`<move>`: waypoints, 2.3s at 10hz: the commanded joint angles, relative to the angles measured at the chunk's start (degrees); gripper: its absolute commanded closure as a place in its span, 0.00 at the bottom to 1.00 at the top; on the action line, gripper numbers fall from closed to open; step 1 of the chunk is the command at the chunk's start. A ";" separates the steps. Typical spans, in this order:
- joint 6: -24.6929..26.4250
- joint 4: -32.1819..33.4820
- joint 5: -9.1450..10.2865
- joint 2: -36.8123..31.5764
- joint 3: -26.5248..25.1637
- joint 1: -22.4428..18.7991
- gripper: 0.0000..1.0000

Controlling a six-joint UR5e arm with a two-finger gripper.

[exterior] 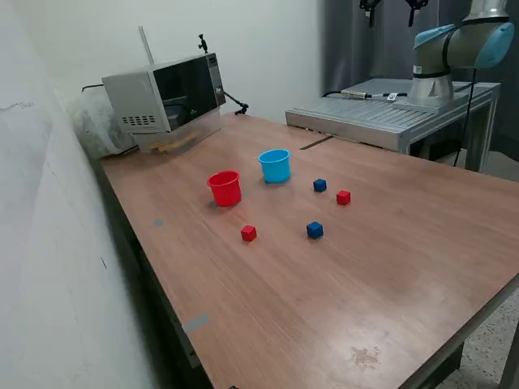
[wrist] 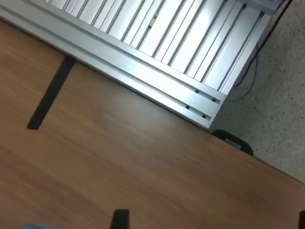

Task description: Place red objects in the red bin, and blue objects in the blue bin.

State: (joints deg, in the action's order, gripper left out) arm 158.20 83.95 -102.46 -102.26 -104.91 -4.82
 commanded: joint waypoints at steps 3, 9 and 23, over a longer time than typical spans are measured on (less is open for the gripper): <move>0.62 0.07 -0.02 0.04 -0.03 -0.02 0.00; 0.62 0.07 -0.02 -0.05 -0.03 -0.02 0.00; 1.23 1.82 3.90 2.31 2.94 -0.63 0.00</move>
State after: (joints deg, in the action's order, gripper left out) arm 159.15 84.86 -101.71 -101.70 -104.10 -5.37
